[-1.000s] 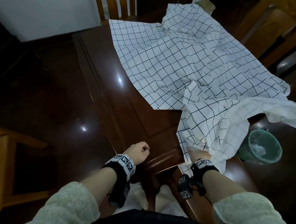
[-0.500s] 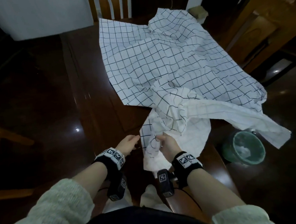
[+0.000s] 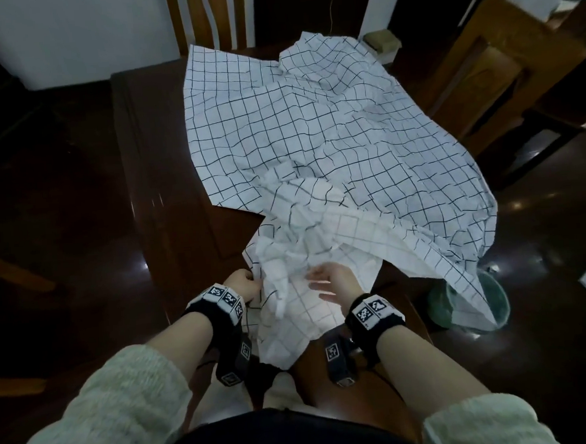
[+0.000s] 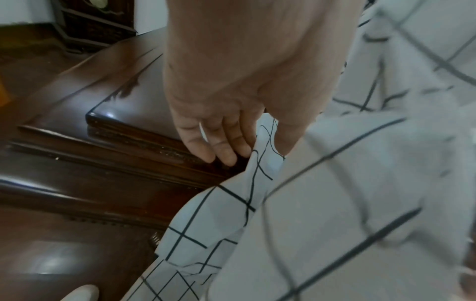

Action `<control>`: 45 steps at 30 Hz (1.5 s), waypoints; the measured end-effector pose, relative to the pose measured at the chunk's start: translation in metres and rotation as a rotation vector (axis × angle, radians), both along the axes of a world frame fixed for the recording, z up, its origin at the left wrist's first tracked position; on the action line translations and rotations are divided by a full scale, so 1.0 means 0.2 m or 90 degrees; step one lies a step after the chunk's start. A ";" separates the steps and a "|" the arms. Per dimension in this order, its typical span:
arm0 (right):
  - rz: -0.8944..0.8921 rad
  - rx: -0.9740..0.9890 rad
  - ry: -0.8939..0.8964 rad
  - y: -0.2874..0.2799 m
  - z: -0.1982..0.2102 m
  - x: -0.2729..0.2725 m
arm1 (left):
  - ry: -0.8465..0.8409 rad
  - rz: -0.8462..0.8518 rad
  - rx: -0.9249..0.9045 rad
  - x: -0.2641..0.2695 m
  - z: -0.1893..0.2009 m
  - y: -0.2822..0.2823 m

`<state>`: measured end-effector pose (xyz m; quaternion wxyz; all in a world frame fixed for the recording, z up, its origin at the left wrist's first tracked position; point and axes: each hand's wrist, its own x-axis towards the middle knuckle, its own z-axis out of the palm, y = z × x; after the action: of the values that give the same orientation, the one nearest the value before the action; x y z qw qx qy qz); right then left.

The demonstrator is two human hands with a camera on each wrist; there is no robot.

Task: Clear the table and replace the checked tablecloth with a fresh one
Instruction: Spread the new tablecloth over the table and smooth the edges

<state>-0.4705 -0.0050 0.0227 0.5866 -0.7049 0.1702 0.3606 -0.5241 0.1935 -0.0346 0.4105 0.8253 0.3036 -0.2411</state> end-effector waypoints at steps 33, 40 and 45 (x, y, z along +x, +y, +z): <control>0.466 -0.745 -0.289 -0.27 -0.12 0.63 | 0.050 0.340 0.287 -0.17 0.13 0.58; 0.783 -0.684 -0.161 -0.23 -0.14 0.62 | 0.193 0.307 0.246 -0.20 0.11 0.64; 0.816 -0.667 -0.185 -0.14 -0.01 0.71 | 0.172 0.180 0.344 -0.10 0.14 0.56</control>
<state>-0.3277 -0.0332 0.0198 -0.1191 -0.8857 -0.1949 0.4043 -0.5449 0.3048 -0.0068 0.1620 0.8148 0.5195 -0.1997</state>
